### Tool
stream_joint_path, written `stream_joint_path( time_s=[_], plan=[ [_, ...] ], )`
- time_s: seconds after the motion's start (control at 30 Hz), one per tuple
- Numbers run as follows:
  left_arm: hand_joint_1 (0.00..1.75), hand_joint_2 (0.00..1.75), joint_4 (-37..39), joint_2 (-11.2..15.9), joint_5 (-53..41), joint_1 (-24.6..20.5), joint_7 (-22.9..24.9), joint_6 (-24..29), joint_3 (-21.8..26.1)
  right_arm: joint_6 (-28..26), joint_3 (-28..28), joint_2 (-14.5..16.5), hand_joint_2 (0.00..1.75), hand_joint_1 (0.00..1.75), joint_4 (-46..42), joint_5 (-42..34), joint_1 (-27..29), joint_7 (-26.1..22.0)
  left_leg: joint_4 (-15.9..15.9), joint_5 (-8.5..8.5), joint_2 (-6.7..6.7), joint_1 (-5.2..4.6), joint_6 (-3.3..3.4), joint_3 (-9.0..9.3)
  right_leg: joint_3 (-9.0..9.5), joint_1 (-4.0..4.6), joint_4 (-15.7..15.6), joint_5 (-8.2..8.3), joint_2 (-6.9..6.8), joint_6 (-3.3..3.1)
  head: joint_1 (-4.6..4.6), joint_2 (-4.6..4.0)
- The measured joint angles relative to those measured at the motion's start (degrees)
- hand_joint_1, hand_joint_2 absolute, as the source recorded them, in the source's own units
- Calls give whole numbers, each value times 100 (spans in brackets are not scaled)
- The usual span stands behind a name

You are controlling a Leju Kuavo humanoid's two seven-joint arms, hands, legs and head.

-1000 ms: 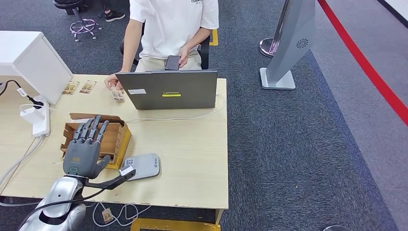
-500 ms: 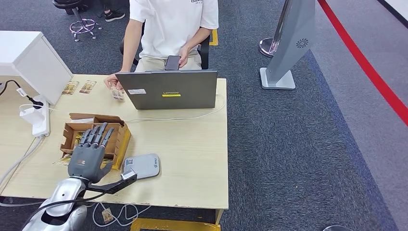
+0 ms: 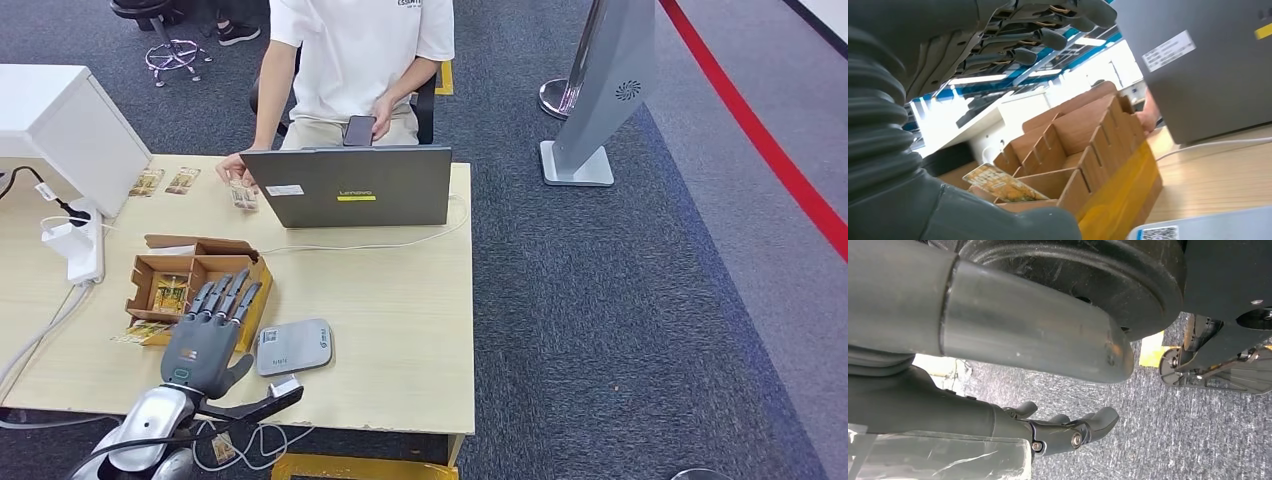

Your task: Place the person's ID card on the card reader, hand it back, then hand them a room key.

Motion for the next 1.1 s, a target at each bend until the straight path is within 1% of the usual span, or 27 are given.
stream_joint_path(
  time_s=[0.13,0.6,1.1],
  plan=[
    [0,175,-9,7,-42,4,137,-32,2,-2,-53,18,0,0,-2,13,0,1,0,0,-1,0,0,0,2,0,0,0,-1,0,1,-1],
    [0,175,-34,3,-208,-16,324,-34,61,1,-113,27,0,0,-7,73,0,4,0,0,-1,0,0,0,1,0,0,0,-1,0,-1,-2],
    [0,175,-34,2,-238,-11,340,-32,126,0,-182,31,0,0,-7,105,1,21,0,0,-1,0,0,0,2,0,0,0,-1,0,0,-1]
  ],
)
